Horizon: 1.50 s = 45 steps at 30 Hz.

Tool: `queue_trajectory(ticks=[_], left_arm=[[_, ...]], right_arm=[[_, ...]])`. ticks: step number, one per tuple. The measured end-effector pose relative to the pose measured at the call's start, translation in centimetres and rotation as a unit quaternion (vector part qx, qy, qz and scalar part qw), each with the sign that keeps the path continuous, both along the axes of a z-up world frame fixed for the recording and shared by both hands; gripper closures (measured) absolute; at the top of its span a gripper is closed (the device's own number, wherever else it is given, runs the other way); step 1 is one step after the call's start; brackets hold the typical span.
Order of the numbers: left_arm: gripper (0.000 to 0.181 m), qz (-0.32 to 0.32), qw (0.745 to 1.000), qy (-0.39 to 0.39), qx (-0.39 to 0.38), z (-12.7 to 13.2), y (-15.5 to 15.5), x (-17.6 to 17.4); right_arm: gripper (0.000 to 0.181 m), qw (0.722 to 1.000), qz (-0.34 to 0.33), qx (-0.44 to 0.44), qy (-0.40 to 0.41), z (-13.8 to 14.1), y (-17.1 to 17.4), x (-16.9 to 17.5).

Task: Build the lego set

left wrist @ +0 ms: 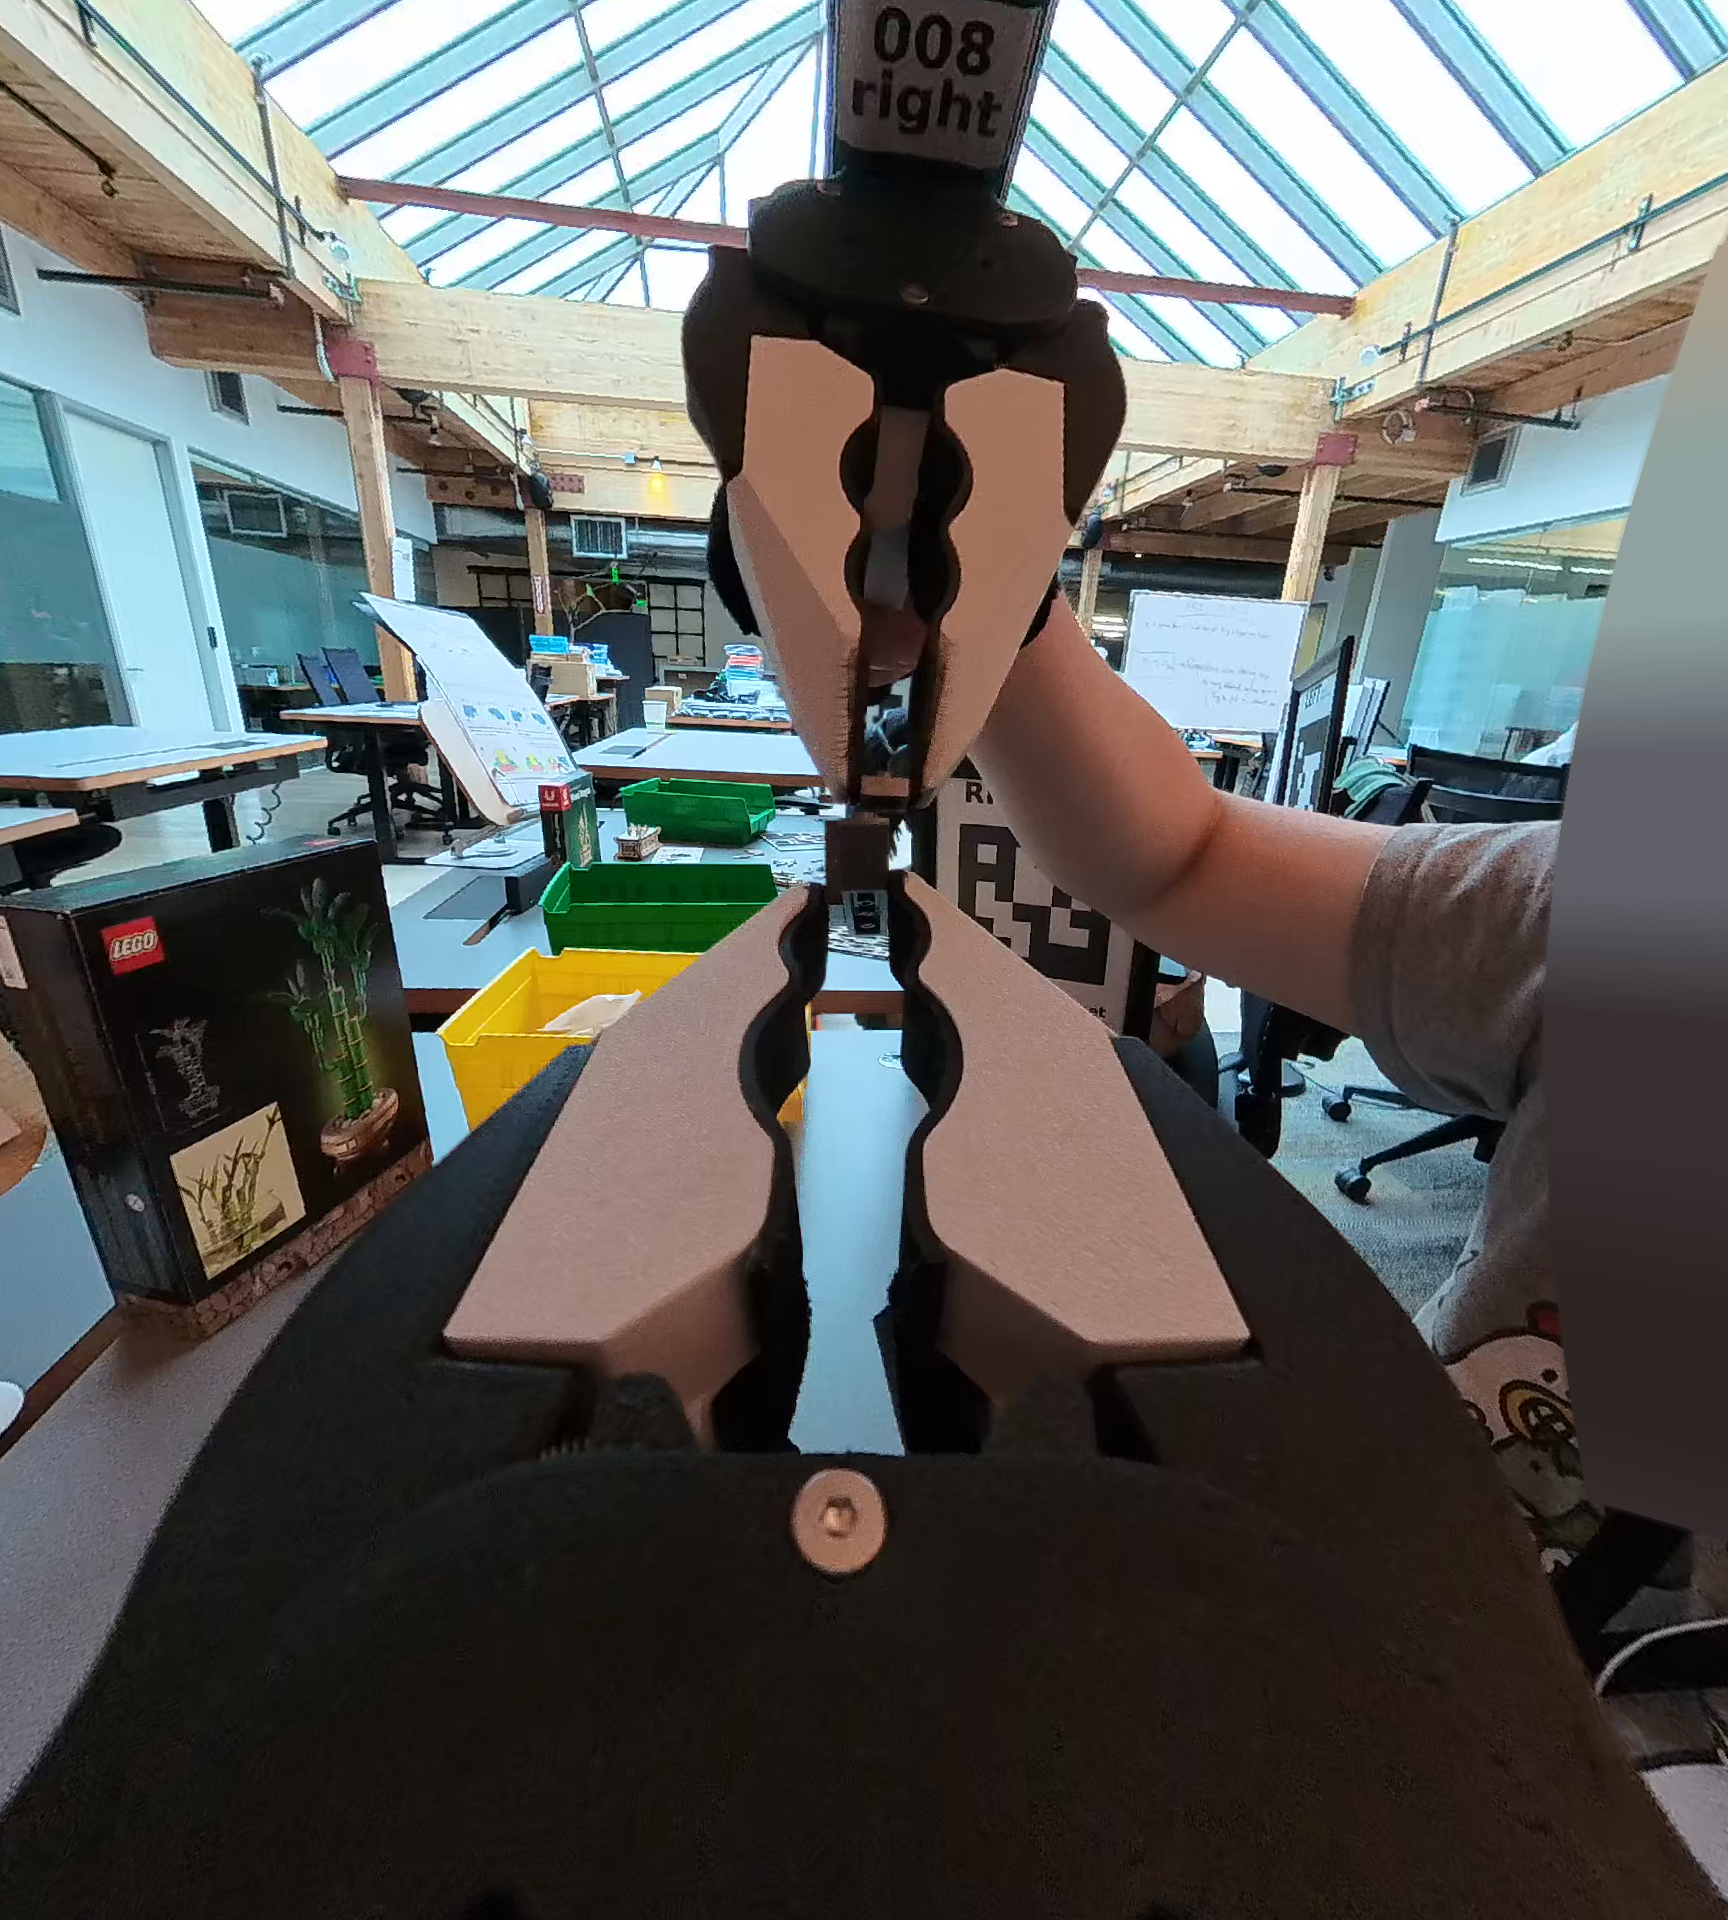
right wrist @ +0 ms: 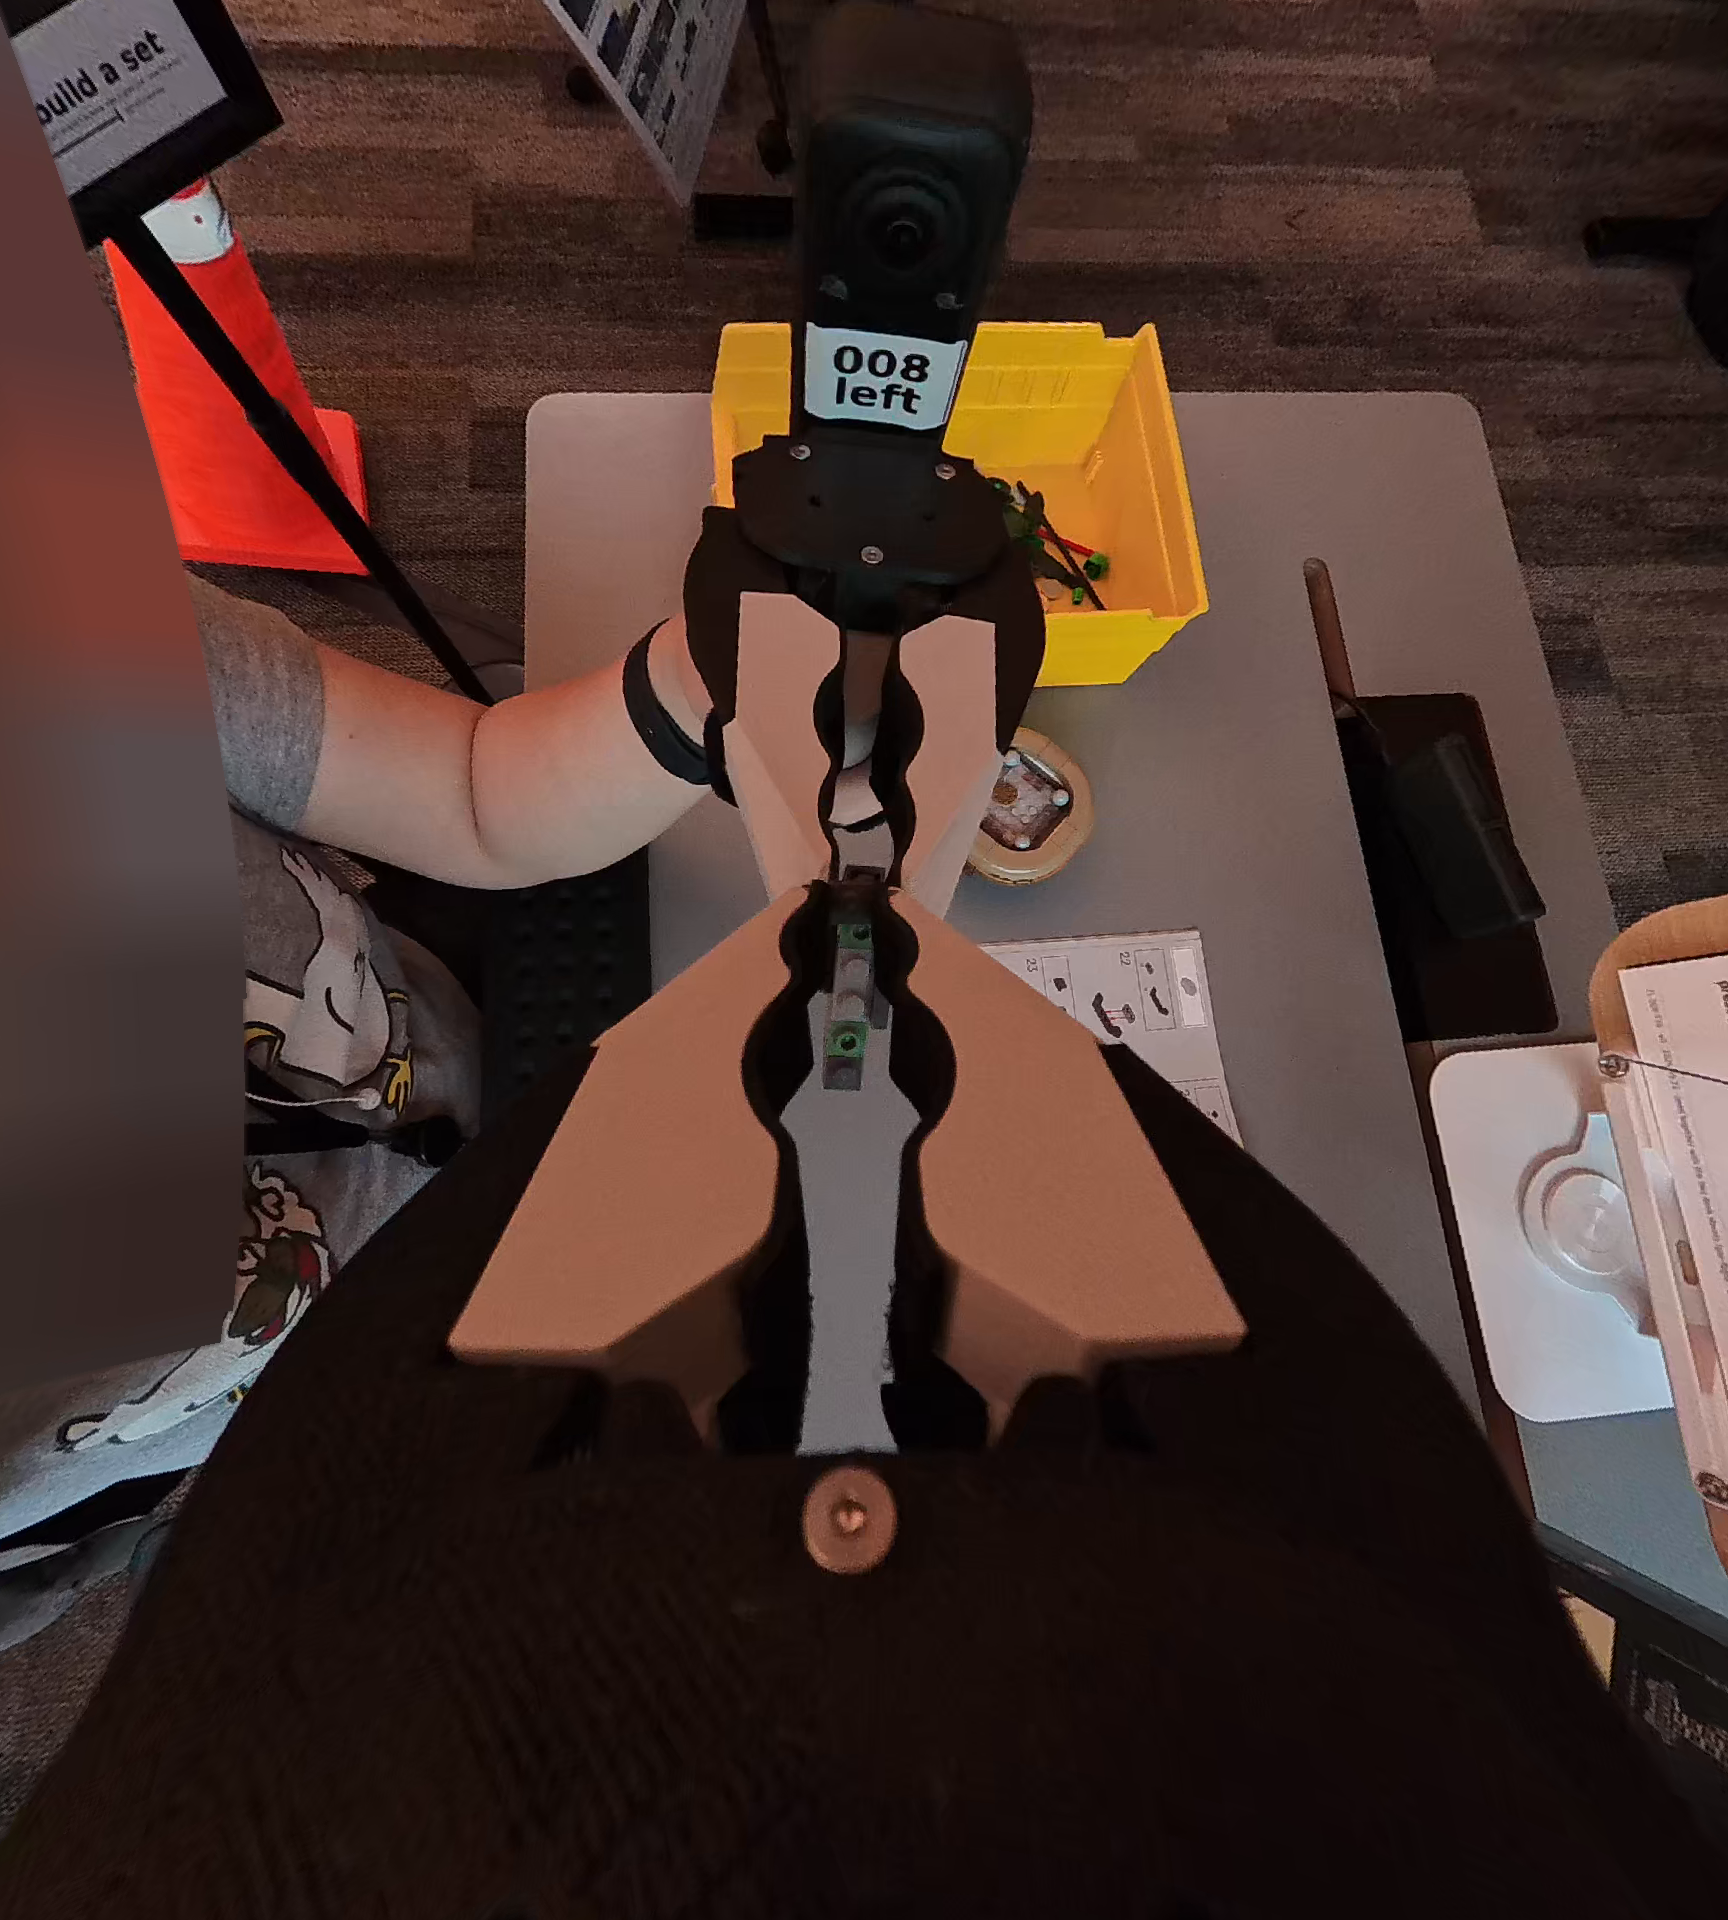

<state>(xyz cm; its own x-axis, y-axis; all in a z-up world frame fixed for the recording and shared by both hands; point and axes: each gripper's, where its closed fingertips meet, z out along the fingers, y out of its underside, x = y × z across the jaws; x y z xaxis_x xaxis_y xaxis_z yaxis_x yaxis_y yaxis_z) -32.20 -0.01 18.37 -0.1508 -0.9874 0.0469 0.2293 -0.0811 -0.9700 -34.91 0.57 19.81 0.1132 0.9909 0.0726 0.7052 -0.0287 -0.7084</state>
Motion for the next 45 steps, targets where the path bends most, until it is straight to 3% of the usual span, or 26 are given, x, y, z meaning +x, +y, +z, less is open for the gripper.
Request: queue_trajectory(ticks=[21, 36, 45], left_arm=[[0.172, 0.001, 0.999, 0.043, -0.015, -1.0, 0.0, -0.1], [0.171, 0.070, 0.993, 0.076, 0.054, -1.4, 0.2, 0.2], [0.171, 0.072, 0.991, 0.086, 0.069, -1.5, -0.4, 0.5]], right_arm=[[0.174, 1.000, -0.012, -0.028, -0.004, -1.1, 0.4, -0.1], [0.174, 0.999, 0.030, -0.017, 0.006, -1.7, 0.0, 0.4], [0.173, 0.999, 0.054, -0.001, 0.008, -2.1, -0.7, 0.6]])
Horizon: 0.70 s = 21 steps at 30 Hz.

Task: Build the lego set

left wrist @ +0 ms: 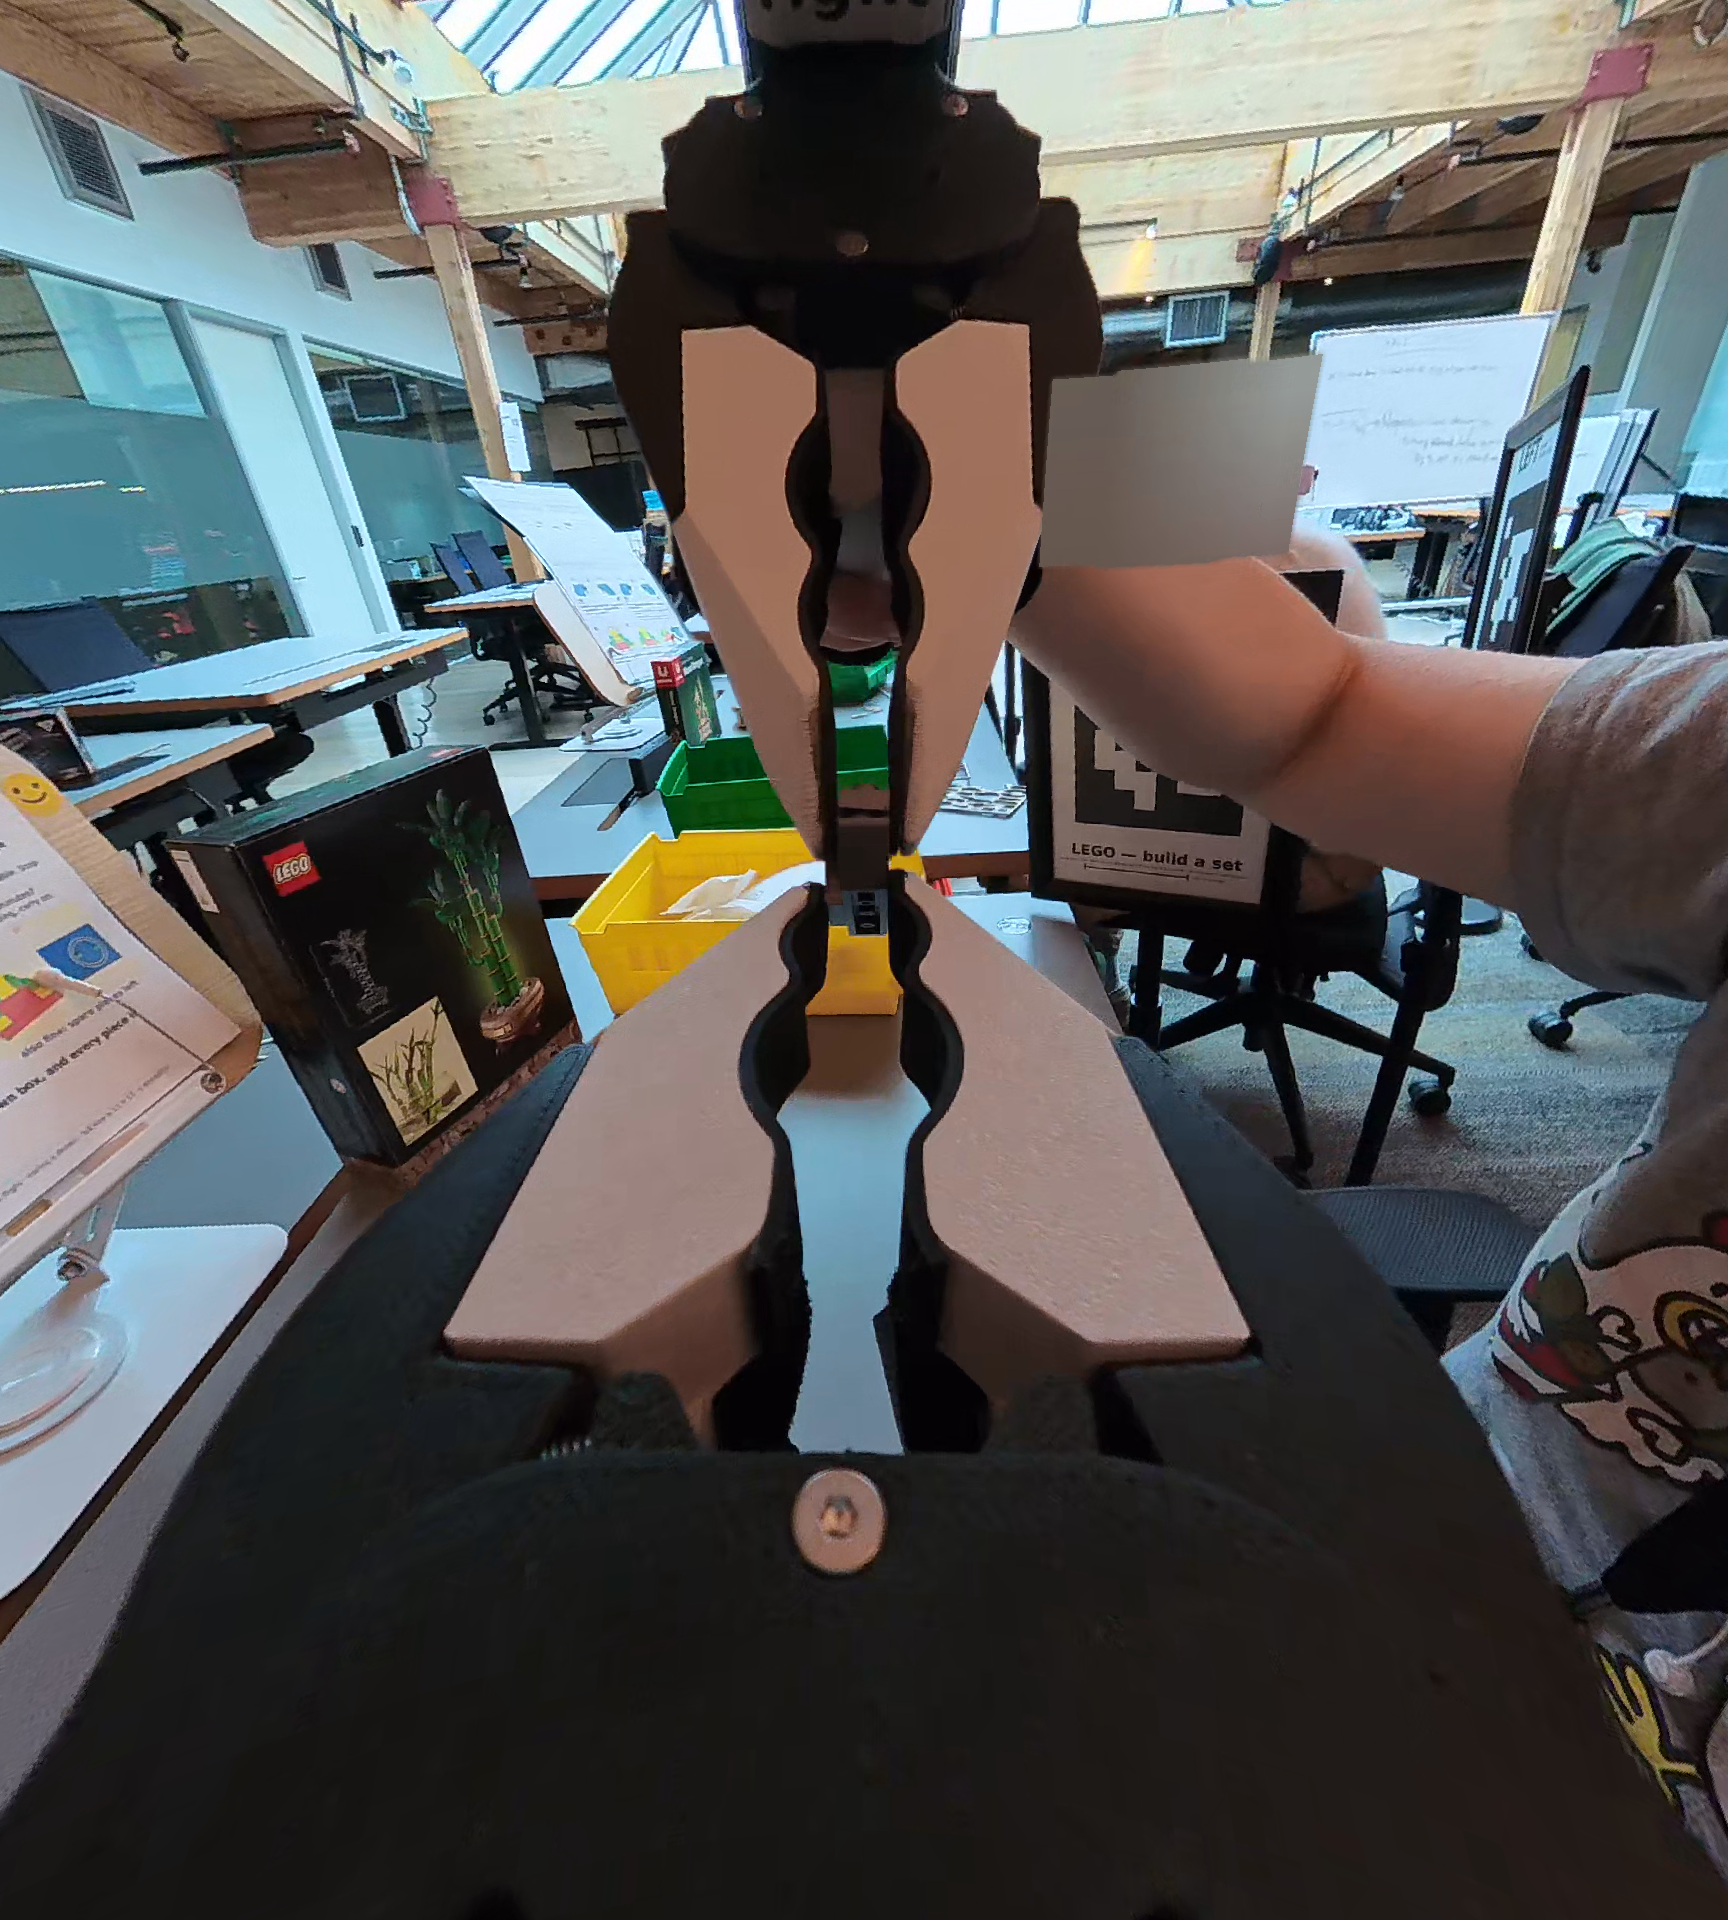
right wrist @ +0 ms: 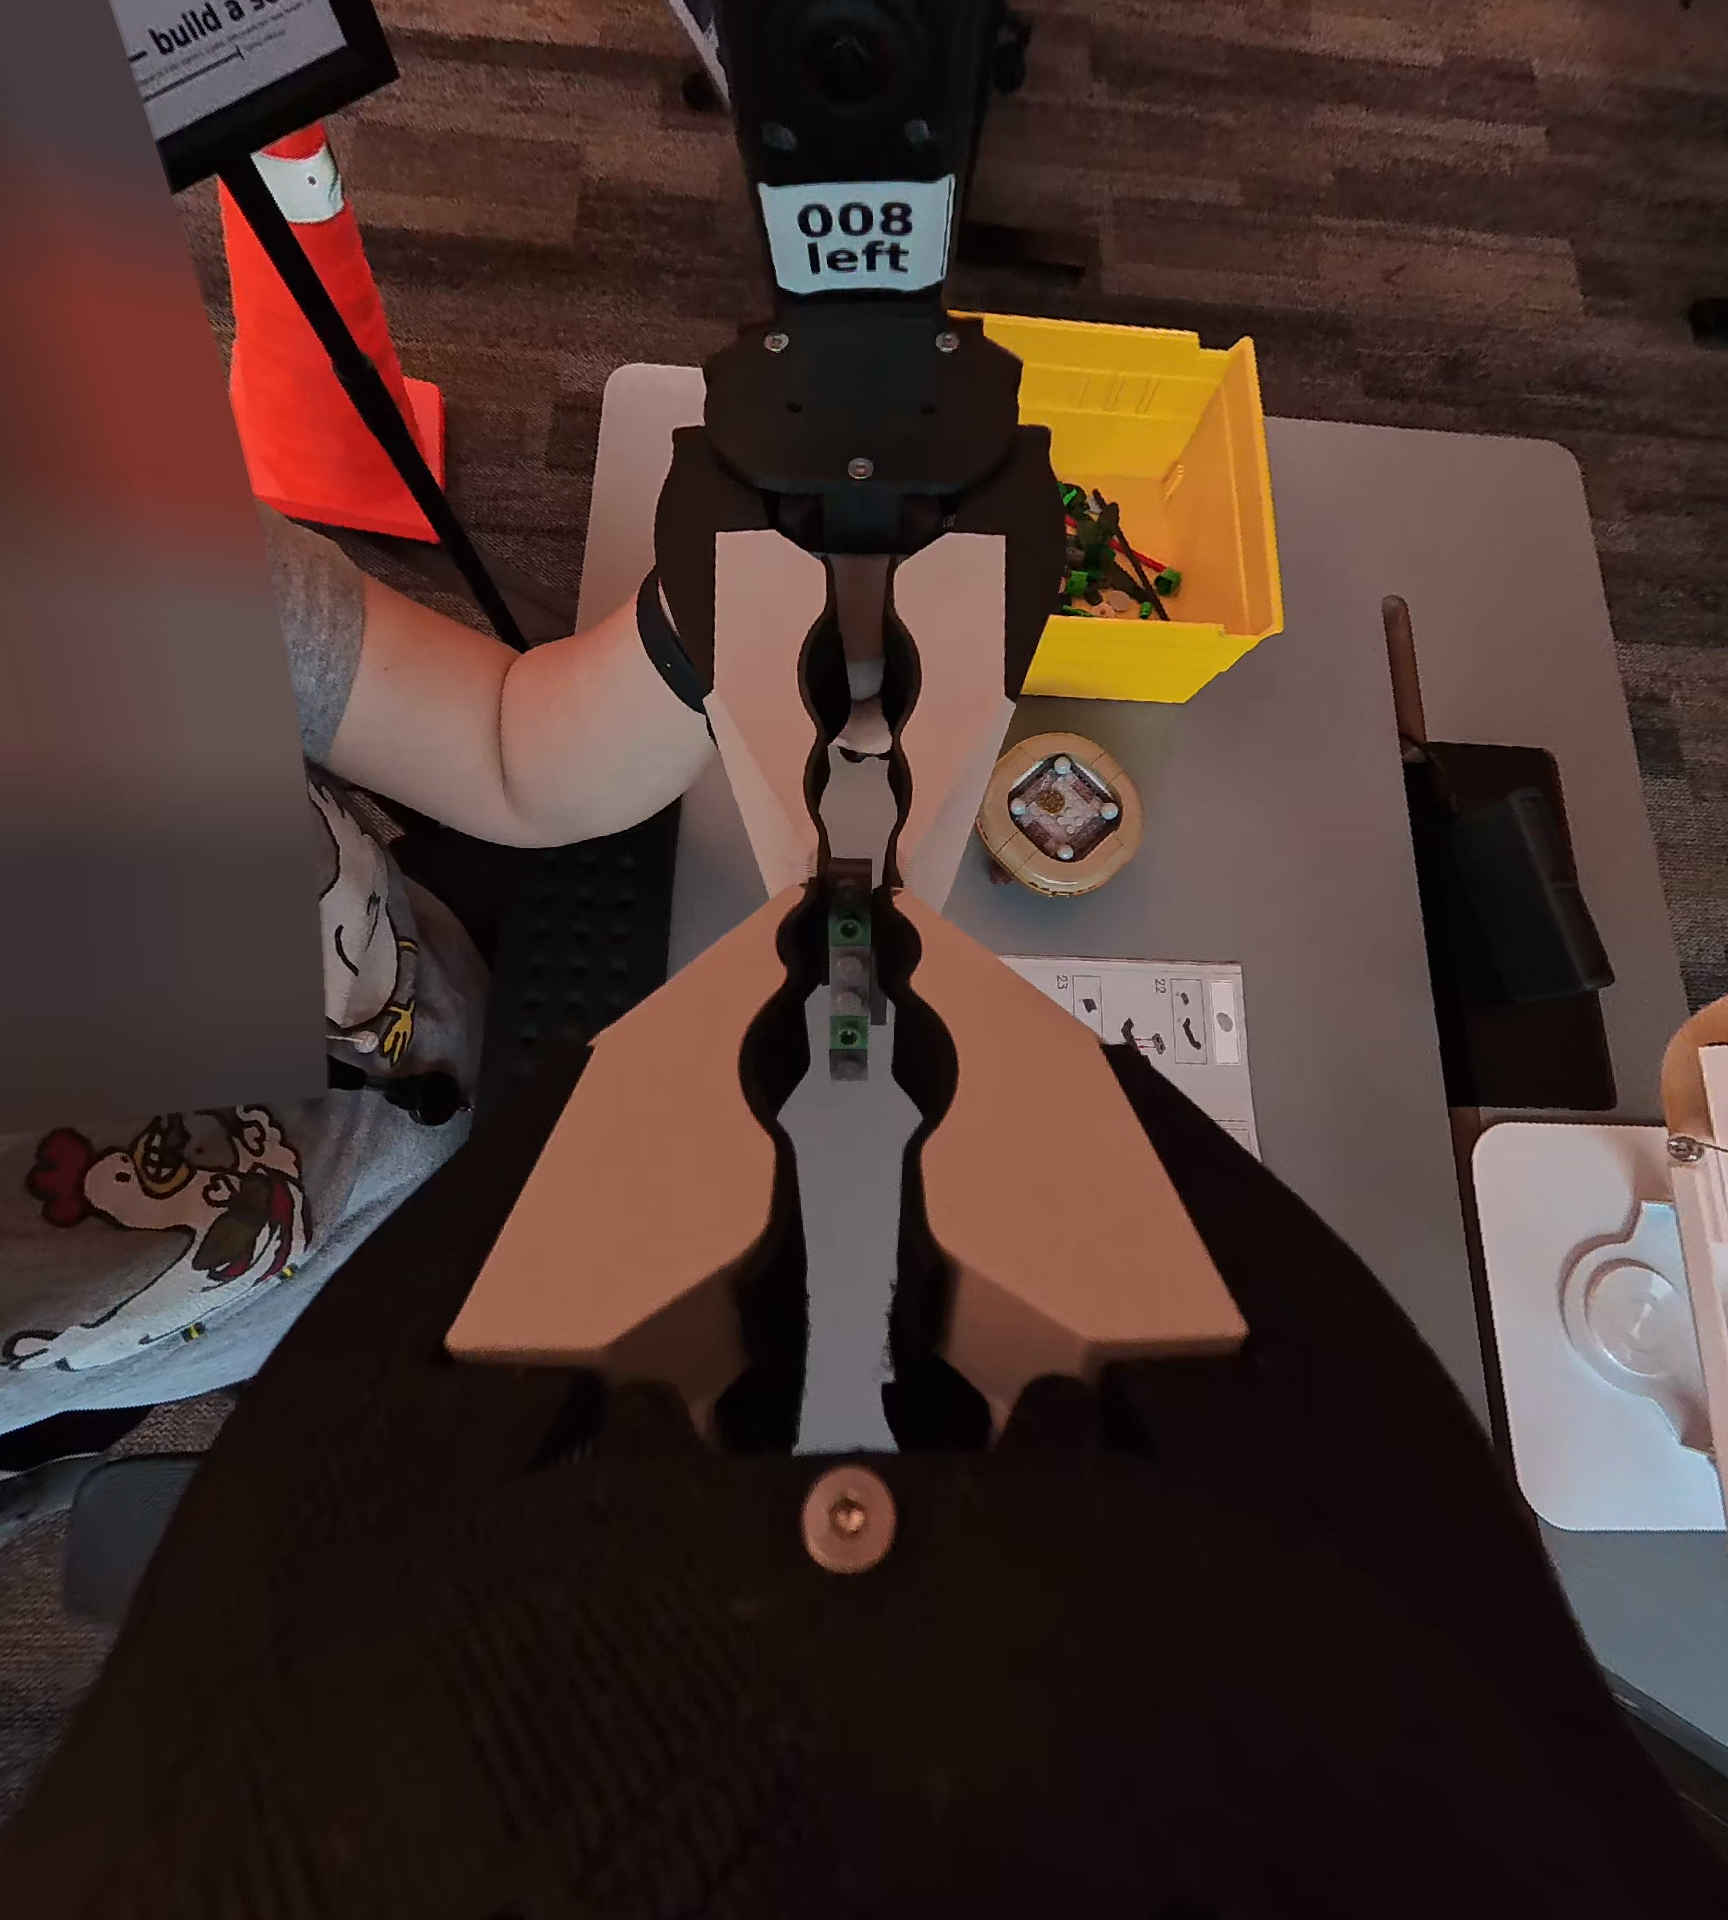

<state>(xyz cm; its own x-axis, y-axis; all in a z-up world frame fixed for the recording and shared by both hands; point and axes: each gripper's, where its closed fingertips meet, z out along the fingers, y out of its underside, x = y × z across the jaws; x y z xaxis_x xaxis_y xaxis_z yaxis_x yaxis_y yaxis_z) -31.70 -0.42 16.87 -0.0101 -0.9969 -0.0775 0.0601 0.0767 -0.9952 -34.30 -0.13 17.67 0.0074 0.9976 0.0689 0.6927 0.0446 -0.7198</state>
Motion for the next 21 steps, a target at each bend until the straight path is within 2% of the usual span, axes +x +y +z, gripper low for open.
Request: queue_trajectory(ticks=[13, 21], left_arm=[[0.171, 0.012, 0.999, 0.013, 0.028, -0.18, -0.28, 0.13], [0.172, 0.003, 0.999, -0.016, 0.033, 0.49, -0.59, 0.59]], right_arm=[[0.175, 0.999, 0.017, 0.015, 0.030, -0.21, -0.38, -0.08], [0.175, 0.999, 0.019, 0.000, 0.040, 0.38, -0.61, 0.35]])
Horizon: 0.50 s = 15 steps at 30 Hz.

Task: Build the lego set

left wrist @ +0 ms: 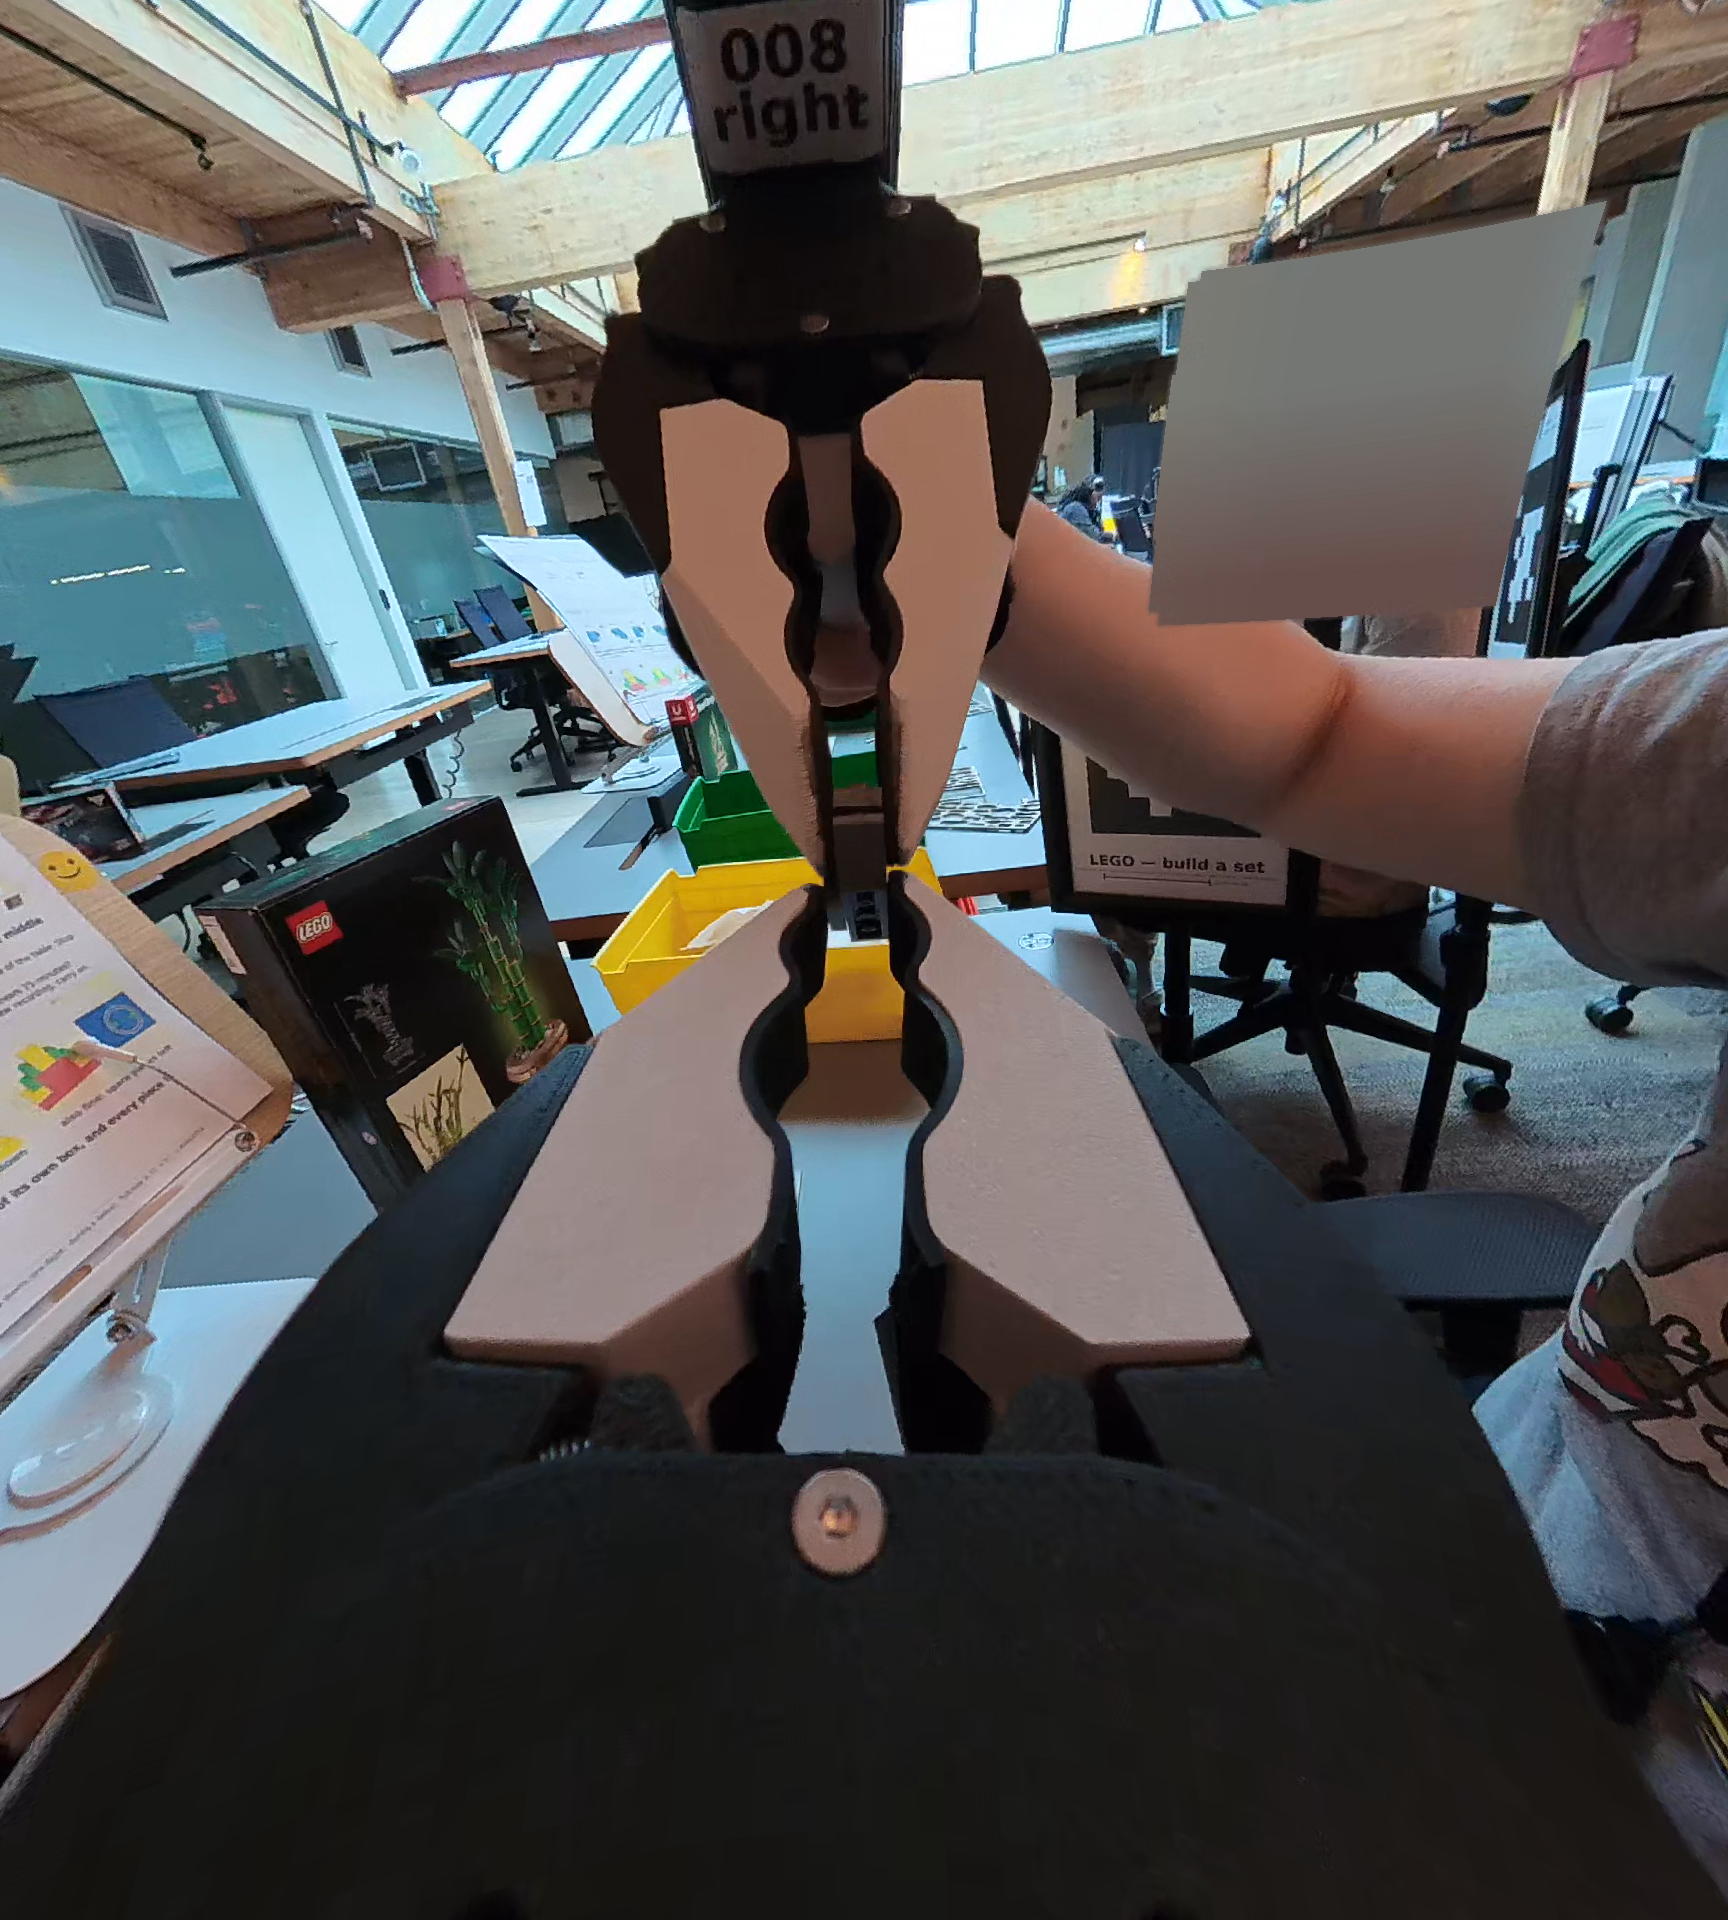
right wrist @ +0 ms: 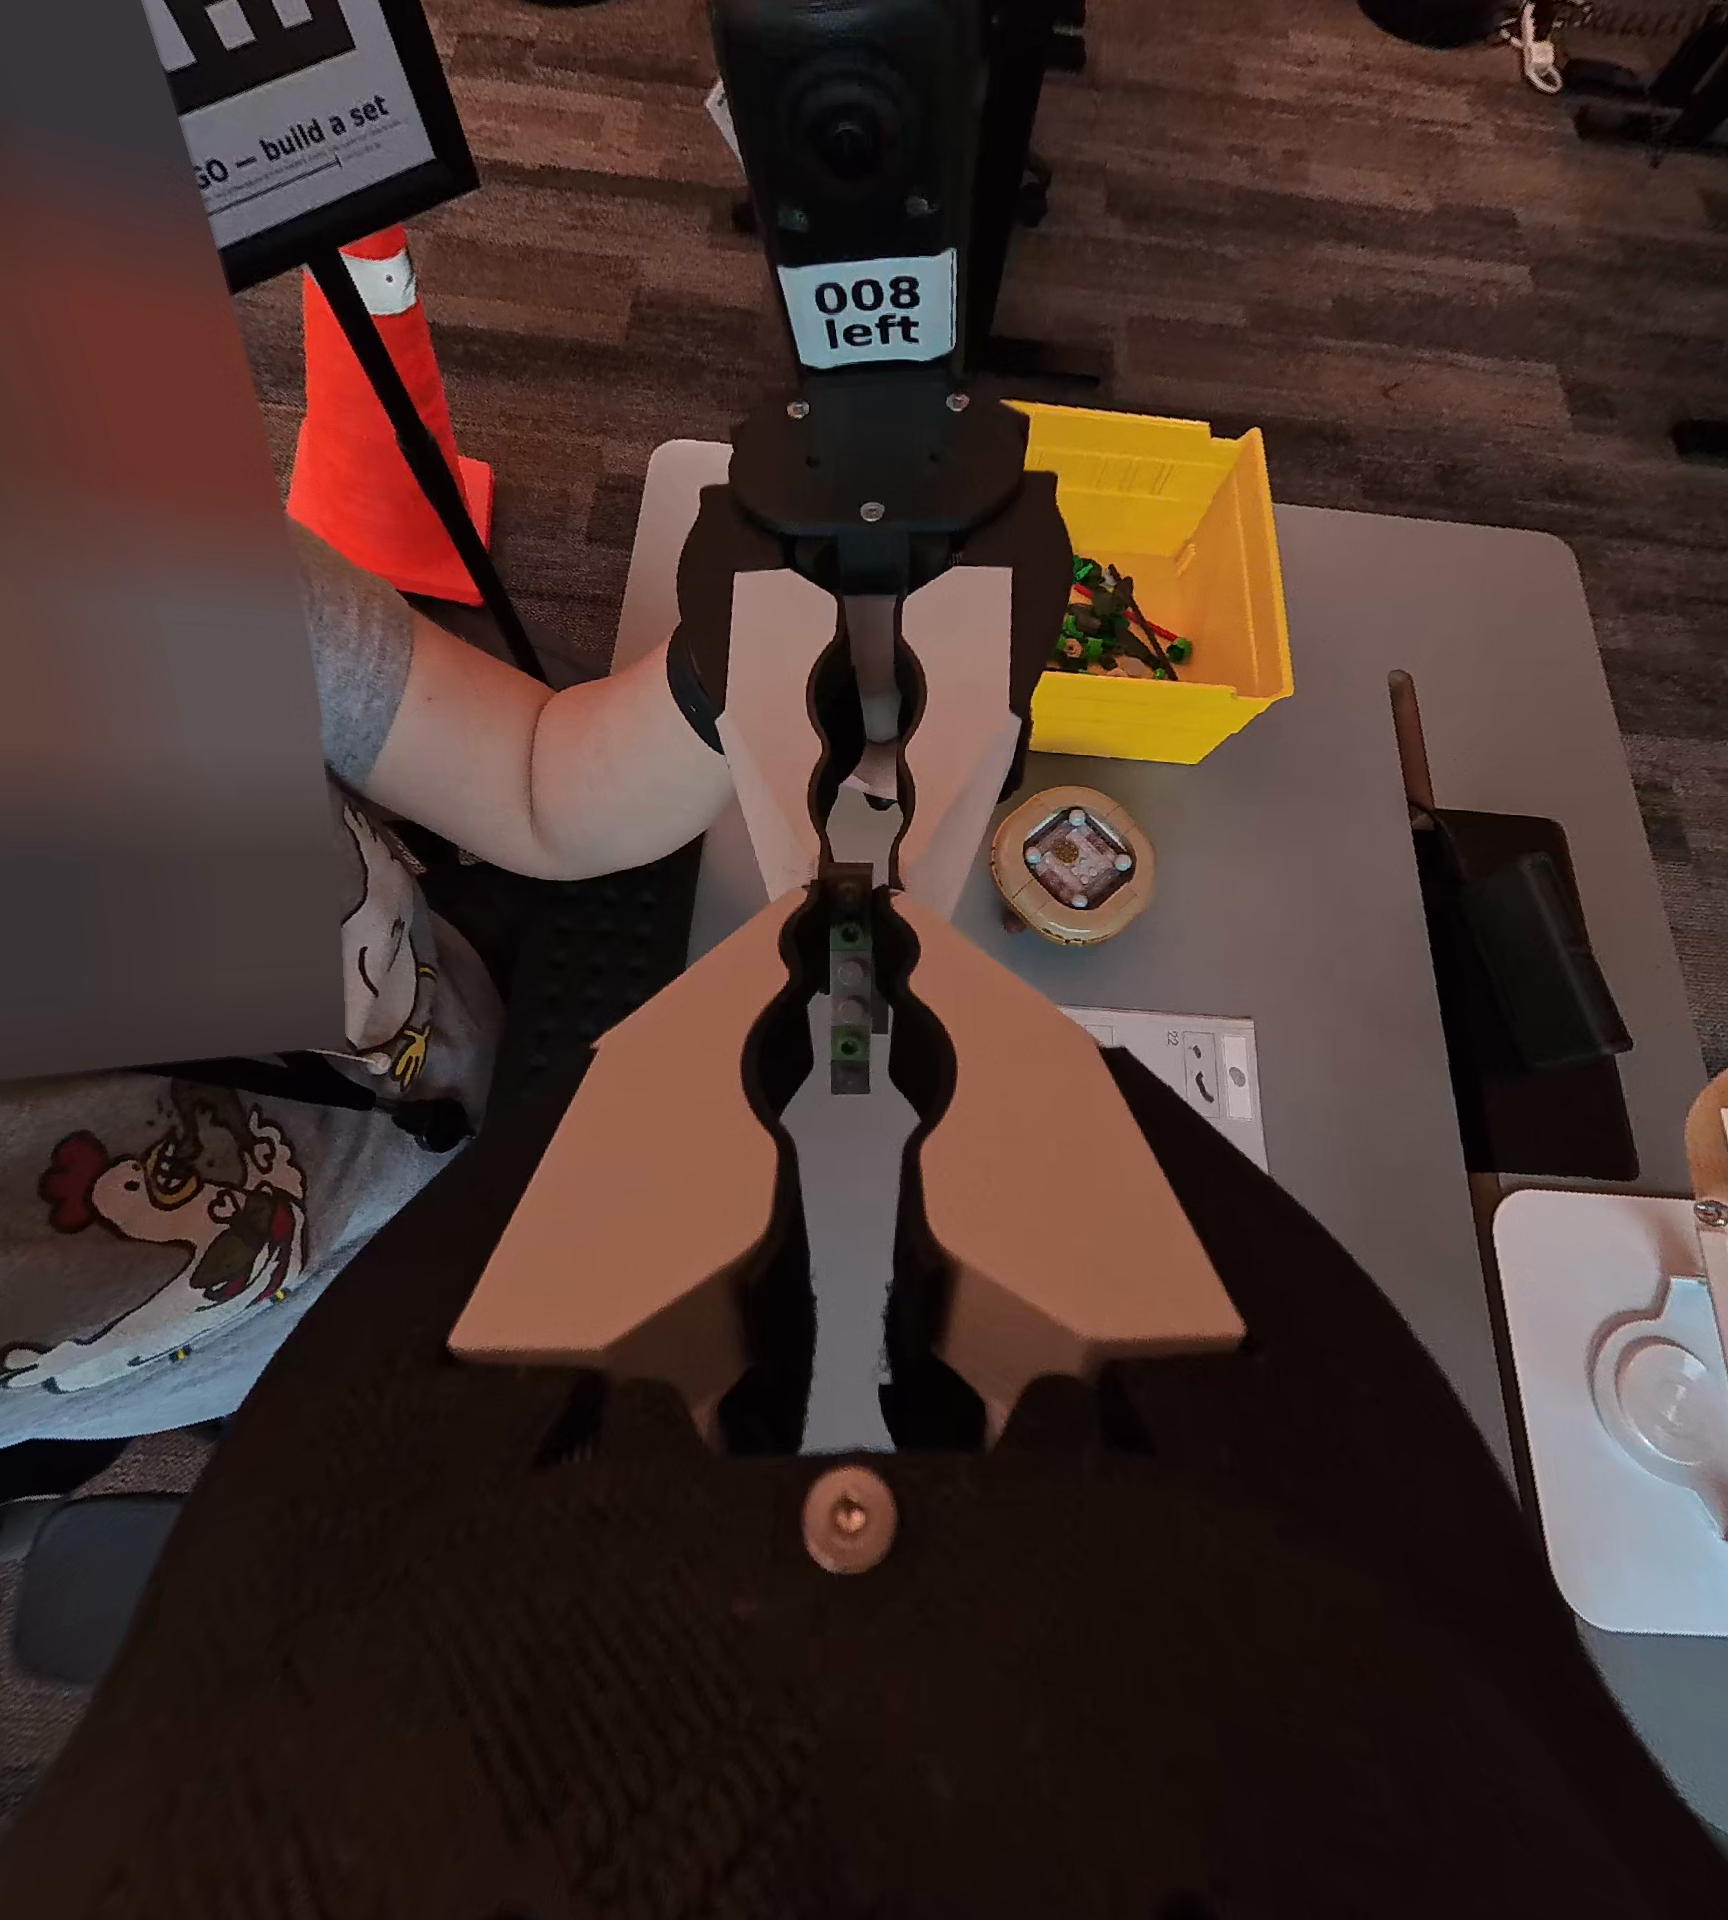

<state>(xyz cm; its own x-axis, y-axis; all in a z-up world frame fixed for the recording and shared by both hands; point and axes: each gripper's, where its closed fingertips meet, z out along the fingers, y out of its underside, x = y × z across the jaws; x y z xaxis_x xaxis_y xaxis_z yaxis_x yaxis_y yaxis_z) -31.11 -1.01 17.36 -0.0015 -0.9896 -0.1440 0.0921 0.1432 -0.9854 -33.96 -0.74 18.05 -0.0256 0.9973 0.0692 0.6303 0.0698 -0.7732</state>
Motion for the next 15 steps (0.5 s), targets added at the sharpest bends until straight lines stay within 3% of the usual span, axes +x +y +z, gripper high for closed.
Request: queue_trajectory(ticks=[15], left_arm=[[0.160, -0.005, 1.000, -0.023, -0.010, 0.47, -0.28, 0.50]], right_arm=[[0.175, 1.000, -0.003, -0.015, 0.016, 0.51, 0.31, 0.54]])
